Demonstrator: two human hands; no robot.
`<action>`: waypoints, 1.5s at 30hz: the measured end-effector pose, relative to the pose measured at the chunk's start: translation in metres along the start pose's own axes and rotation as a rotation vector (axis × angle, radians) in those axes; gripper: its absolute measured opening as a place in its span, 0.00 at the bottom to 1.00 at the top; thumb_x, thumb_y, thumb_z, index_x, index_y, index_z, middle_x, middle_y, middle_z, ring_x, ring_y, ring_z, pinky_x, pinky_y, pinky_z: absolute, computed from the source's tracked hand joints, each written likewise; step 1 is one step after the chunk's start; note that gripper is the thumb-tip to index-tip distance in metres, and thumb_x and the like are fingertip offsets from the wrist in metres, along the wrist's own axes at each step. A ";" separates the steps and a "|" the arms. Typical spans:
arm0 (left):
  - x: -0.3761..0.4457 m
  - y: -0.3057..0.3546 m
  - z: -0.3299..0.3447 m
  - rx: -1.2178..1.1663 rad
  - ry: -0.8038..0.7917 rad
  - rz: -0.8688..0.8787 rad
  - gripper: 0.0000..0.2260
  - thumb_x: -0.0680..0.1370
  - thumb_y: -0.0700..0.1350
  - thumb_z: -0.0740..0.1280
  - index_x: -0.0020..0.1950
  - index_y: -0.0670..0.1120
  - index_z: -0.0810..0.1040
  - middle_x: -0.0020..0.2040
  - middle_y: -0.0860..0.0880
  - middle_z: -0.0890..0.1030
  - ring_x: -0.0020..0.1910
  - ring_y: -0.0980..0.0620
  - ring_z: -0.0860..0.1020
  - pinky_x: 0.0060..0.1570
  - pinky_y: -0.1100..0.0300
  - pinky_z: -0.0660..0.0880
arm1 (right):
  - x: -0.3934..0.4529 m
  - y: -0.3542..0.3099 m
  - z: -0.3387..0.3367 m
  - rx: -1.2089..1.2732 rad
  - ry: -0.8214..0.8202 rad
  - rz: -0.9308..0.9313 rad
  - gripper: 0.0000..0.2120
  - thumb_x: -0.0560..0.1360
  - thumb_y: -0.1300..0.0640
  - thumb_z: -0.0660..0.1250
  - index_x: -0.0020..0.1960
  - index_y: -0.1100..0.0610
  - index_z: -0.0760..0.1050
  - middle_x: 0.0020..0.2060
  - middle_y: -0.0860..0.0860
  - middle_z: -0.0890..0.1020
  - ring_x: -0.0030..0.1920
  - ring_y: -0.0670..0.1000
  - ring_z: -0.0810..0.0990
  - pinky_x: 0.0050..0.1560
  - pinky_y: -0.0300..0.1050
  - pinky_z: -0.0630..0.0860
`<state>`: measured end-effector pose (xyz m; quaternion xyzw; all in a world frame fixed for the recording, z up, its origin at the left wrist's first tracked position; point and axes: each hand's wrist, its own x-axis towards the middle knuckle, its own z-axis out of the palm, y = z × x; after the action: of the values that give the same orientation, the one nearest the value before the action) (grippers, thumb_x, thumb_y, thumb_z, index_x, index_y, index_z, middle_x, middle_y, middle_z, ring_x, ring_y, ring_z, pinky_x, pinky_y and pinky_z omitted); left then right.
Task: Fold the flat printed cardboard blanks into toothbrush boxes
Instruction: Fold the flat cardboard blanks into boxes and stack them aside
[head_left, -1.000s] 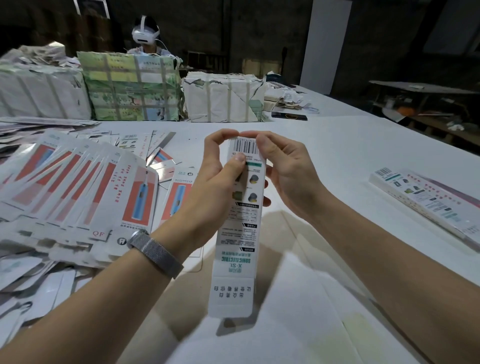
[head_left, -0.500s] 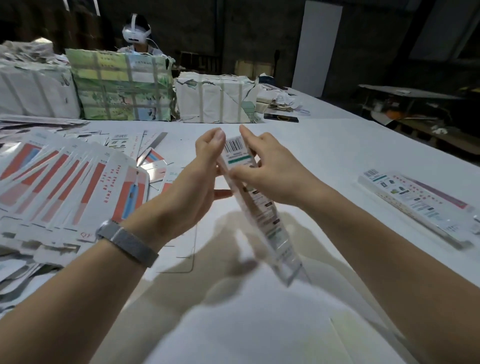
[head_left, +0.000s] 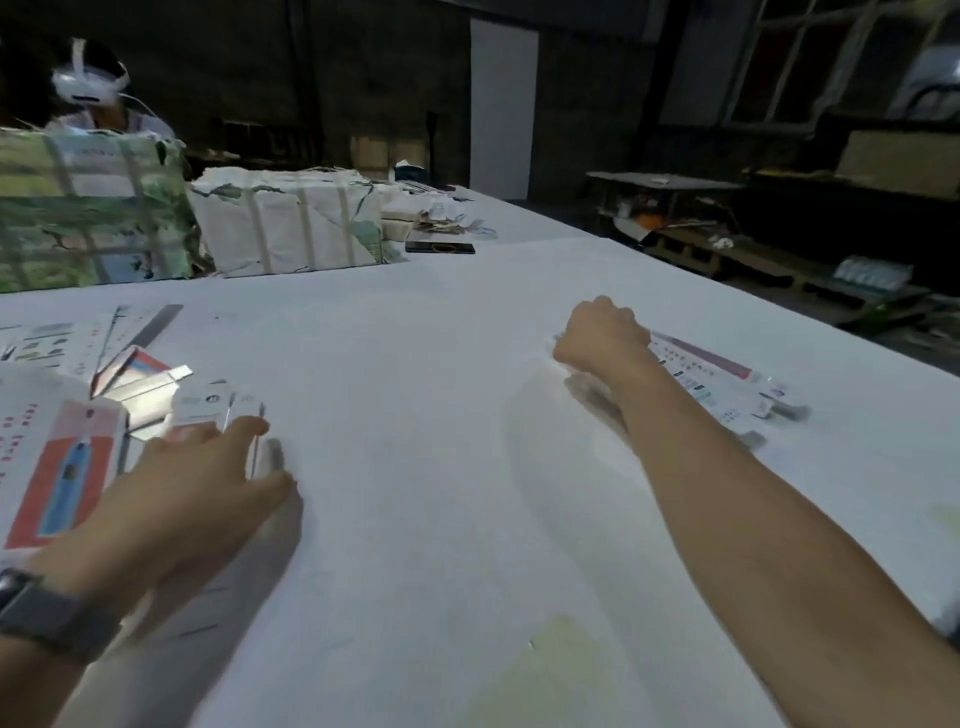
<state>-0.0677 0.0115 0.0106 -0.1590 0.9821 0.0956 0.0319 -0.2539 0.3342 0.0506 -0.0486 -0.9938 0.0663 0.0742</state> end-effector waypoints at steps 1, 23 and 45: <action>0.000 0.000 0.000 -0.017 -0.005 0.001 0.29 0.75 0.62 0.64 0.74 0.58 0.63 0.68 0.45 0.74 0.65 0.39 0.73 0.63 0.46 0.72 | 0.004 0.008 0.002 0.005 0.024 0.029 0.17 0.77 0.56 0.62 0.65 0.57 0.72 0.64 0.56 0.70 0.64 0.61 0.69 0.53 0.53 0.69; -0.014 0.021 -0.036 -0.889 0.246 0.057 0.44 0.67 0.42 0.81 0.77 0.53 0.62 0.48 0.51 0.79 0.44 0.55 0.80 0.37 0.61 0.76 | -0.126 -0.168 -0.016 0.846 -0.214 -0.617 0.25 0.77 0.50 0.68 0.73 0.45 0.68 0.58 0.49 0.73 0.57 0.50 0.76 0.52 0.41 0.72; -0.018 0.032 -0.024 -1.405 0.293 0.394 0.28 0.74 0.37 0.75 0.66 0.60 0.72 0.53 0.50 0.80 0.43 0.51 0.85 0.39 0.60 0.81 | -0.123 -0.163 -0.017 1.579 -0.409 -0.670 0.18 0.82 0.56 0.58 0.71 0.45 0.67 0.48 0.49 0.85 0.48 0.57 0.86 0.47 0.56 0.84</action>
<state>-0.0614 0.0417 0.0417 0.0258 0.6940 0.6829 -0.2264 -0.1440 0.1625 0.0726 0.3236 -0.6137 0.7160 -0.0775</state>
